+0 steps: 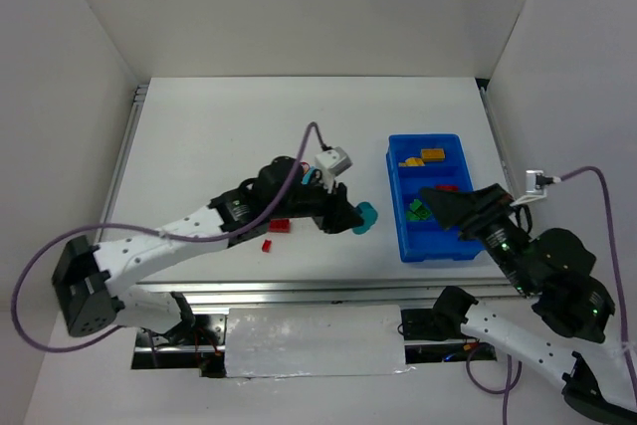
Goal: Sort the legos into containers by color
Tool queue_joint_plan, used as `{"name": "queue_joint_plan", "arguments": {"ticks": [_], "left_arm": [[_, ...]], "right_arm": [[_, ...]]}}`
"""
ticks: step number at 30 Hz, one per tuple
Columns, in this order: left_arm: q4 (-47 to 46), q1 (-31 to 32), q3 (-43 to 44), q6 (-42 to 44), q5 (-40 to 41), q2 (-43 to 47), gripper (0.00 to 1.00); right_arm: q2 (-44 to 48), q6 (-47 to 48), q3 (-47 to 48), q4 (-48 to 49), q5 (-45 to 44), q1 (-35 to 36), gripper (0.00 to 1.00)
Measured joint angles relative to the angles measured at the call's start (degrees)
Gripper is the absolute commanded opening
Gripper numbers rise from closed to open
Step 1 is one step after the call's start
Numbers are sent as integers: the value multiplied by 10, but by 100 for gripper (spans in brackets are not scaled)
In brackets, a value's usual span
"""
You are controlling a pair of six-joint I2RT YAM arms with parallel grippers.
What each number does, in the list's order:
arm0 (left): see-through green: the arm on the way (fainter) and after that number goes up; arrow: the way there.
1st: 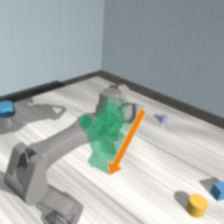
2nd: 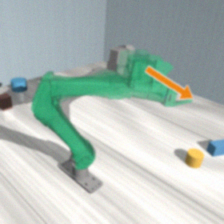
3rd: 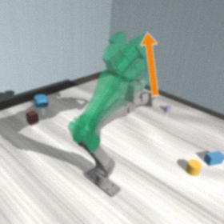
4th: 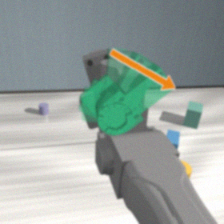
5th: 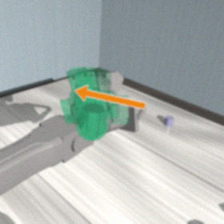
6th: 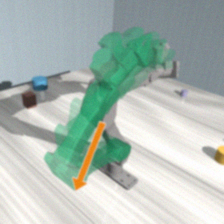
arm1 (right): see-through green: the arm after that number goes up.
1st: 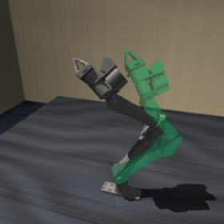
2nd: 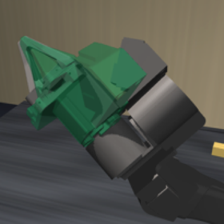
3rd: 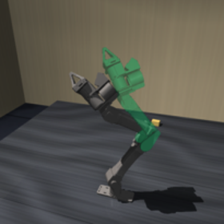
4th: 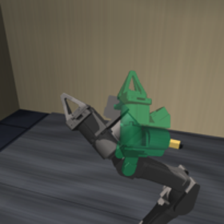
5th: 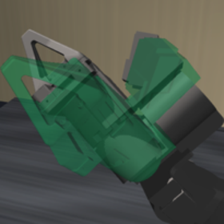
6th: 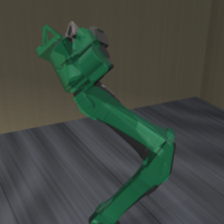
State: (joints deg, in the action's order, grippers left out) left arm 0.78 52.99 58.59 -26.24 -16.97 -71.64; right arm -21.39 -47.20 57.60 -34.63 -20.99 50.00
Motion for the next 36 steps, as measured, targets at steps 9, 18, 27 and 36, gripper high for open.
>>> {"name": "queue_joint_plan", "arguments": {"ticks": [9,18,27,36], "left_arm": [[-64,79,193,42,99,-252,0],[-48,102,425,85,140,-488,0],[-4,117,509,98,156,-576,8],[-3,122,500,97,151,-577,24]], "right_arm": [[47,-64,75,-159,-119,0,100],[63,-63,111,-228,-131,0,100],[105,-63,142,-263,-142,-2,100],[105,-61,140,-272,-137,-2,100]]}}
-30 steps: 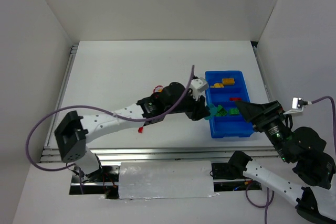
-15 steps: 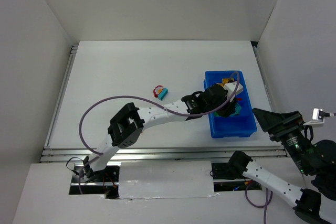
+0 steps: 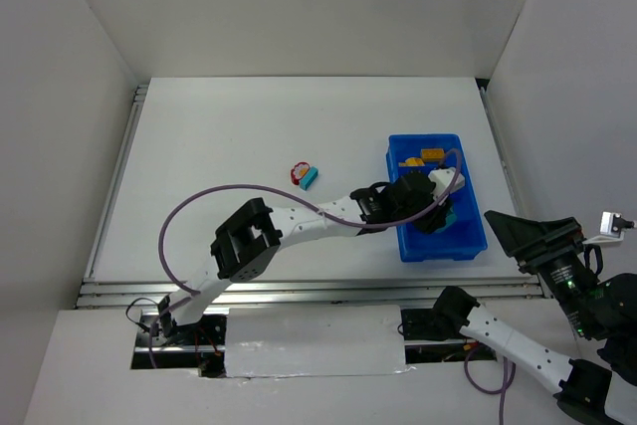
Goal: Sort the legos into containers by color
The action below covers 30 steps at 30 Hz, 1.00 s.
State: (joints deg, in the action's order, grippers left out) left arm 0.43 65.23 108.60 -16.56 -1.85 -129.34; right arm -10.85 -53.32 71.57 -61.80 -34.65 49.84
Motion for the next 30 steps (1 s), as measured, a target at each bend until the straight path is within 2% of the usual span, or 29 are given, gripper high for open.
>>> {"name": "queue_joint_plan", "arguments": {"ticks": [5,6,9,13,14,15,22,26,30], "left_arm": [[-1,1,-21,-1,-1,0,38],[-2,1,-26,-1,-4,0,47],[-6,2,-47,-1,-10,1,60],[-9,2,-82,-3,-18,26,69],[-9,2,-91,-3,-21,37,81],[-16,2,-102,-4,-24,53,99],[-46,2,-133,-18,-4,174,99],[-41,-1,-170,-35,94,257,99],[24,-43,-217,-87,208,337,99]], "right_arm": [[0,1,-5,0,5,0,100],[0,2,-7,0,6,0,99],[0,2,-11,0,9,0,99],[-1,4,-11,0,11,0,100],[-1,5,-11,1,10,0,100],[-2,5,-11,1,11,0,100],[-3,7,-11,1,10,0,100],[-3,9,-12,3,10,0,100],[-3,17,-25,16,16,0,100]]}}
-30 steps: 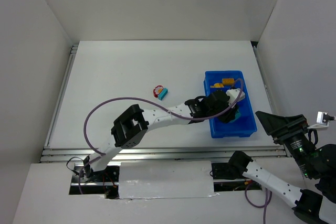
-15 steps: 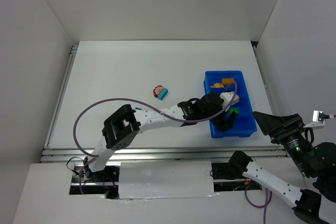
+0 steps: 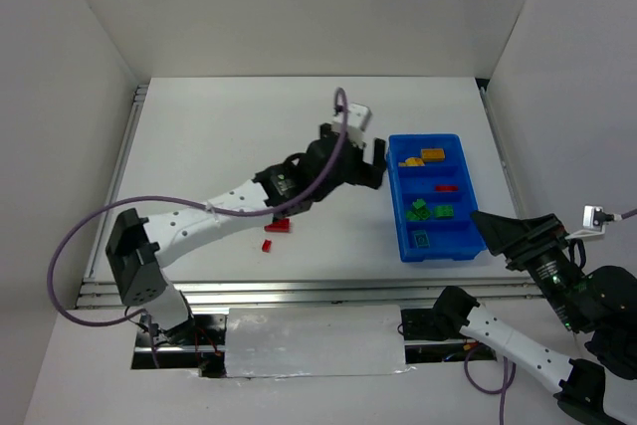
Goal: Sort the legos into containers by color
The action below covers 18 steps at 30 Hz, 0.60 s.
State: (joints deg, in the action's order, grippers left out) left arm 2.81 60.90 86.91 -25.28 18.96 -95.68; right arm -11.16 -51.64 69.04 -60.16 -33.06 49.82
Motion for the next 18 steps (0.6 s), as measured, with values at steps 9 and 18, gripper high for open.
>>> {"name": "queue_joint_plan", "arguments": {"ticks": [9,18], "left_arm": [[168,-247,-155,-98,79,76,100],[257,-297,-209,-206,69,26,100]], "right_arm": [[-40,30,-59,51,57,-1,100],[-92,50,-98,91,115,-1,100]]}}
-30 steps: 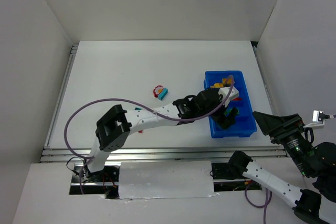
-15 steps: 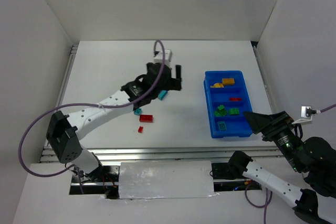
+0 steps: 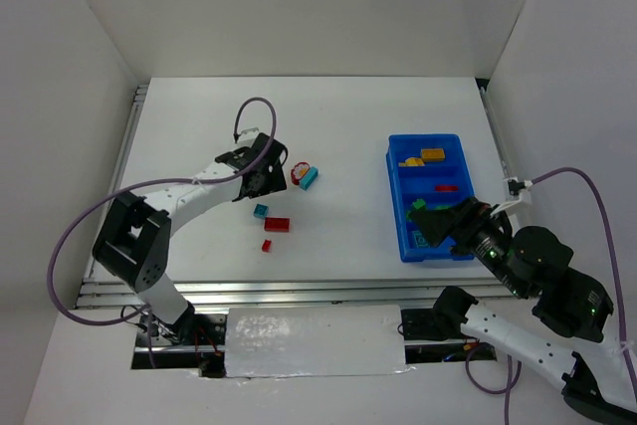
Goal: Sort the legos into containers by color
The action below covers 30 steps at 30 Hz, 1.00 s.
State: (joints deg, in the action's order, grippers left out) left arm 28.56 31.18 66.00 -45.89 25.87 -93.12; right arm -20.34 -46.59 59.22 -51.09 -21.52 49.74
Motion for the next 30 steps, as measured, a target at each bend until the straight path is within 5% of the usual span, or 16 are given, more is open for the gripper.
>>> {"name": "queue_joint_plan", "arguments": {"ticks": [14,30], "left_arm": [[47,-3,-34,-233,12,-40,98],[45,-6,-58,-337,13,-53,90]], "right_arm": [[3,15,-7,5,19,0,100],[5,36,-23,15,38,0,100]]}}
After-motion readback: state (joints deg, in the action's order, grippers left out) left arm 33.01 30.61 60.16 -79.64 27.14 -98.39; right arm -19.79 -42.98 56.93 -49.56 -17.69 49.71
